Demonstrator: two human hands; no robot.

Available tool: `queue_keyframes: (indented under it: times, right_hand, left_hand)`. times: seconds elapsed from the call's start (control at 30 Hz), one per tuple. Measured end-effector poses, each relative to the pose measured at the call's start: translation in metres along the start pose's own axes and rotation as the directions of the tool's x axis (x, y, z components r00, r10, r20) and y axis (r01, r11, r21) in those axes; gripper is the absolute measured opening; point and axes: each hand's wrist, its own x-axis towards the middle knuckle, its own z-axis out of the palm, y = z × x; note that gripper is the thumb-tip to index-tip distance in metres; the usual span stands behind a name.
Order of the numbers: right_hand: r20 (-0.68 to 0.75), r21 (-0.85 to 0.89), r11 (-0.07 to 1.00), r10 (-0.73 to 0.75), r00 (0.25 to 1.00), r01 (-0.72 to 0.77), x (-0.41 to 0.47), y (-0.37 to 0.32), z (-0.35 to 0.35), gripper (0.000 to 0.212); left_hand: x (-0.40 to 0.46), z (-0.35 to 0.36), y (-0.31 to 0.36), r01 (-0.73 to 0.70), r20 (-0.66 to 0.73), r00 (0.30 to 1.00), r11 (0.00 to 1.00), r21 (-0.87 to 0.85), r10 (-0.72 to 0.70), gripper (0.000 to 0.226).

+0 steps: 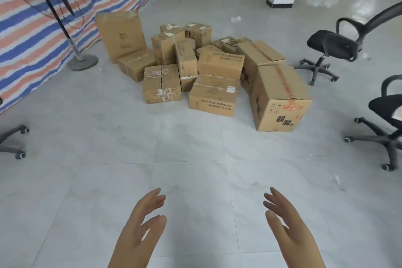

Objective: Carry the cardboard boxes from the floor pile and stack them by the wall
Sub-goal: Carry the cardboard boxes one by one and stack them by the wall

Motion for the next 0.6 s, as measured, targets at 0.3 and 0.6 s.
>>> queue_keyframes:
  times: [0.3,0.6]
  right_hand:
    - [-0.165,0.012,0.997,0.083,0.983,-0.083,0.1,0.019,-0.051,0.044]
    - [-0.189,-0.028,1.0,-0.001,0.982,-0.004,0.273,0.017,-0.188,0.04]
  left_hand:
    - [0.126,0.09,0.008,0.01,0.183,0.983,0.999,0.037,-0.016,0.046]
    - [0.241,0.263,0.054,-0.039,0.16,0.986,0.999,-0.012,0.04,0.047]
